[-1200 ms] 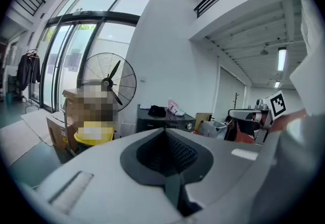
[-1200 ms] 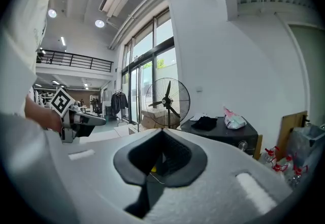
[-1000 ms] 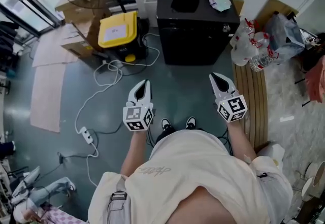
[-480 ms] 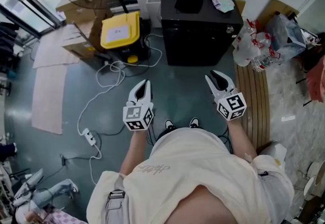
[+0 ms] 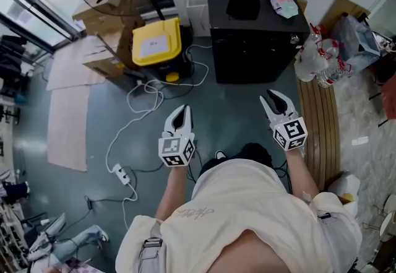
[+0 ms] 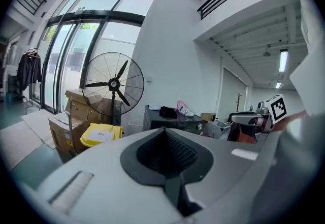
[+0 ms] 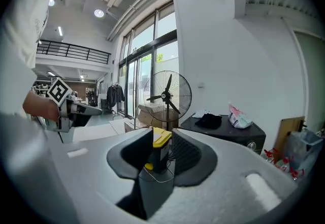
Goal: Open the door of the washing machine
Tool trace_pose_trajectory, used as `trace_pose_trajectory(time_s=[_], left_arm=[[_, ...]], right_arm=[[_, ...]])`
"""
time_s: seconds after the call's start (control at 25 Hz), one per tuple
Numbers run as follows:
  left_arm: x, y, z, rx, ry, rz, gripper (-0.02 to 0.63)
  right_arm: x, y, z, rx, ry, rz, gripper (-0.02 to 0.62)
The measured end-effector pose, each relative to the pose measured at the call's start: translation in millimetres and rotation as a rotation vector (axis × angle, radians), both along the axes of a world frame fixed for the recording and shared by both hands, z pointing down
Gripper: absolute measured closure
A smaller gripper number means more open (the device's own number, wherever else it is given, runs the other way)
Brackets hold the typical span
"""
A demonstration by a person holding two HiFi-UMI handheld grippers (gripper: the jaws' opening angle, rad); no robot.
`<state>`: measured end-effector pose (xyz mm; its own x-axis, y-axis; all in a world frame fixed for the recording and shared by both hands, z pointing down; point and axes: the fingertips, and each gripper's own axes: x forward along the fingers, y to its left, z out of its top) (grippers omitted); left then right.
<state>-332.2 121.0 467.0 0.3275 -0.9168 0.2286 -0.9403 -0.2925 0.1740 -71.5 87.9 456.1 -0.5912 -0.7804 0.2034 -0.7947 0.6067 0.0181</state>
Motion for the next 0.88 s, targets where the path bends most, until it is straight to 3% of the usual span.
trace_pose_trajectory(time_s=[0.36,0.72,0.88], left_arm=[[-18,-30,19,-0.054,0.038,-0.046,0.589],[-29,-122,7,-0.075,-0.026,-0.065,0.589],[-27,-170,-6,-0.072,0.007,-0.082,0.589]], right_arm=[[-17,-50,13,-0.037,-0.012,-0.010,0.468],[-27,-155,43,-0.079,-0.062,-0.024,0.465],[-24,-200,50,-0.085,-0.087,-0.021,0.465]])
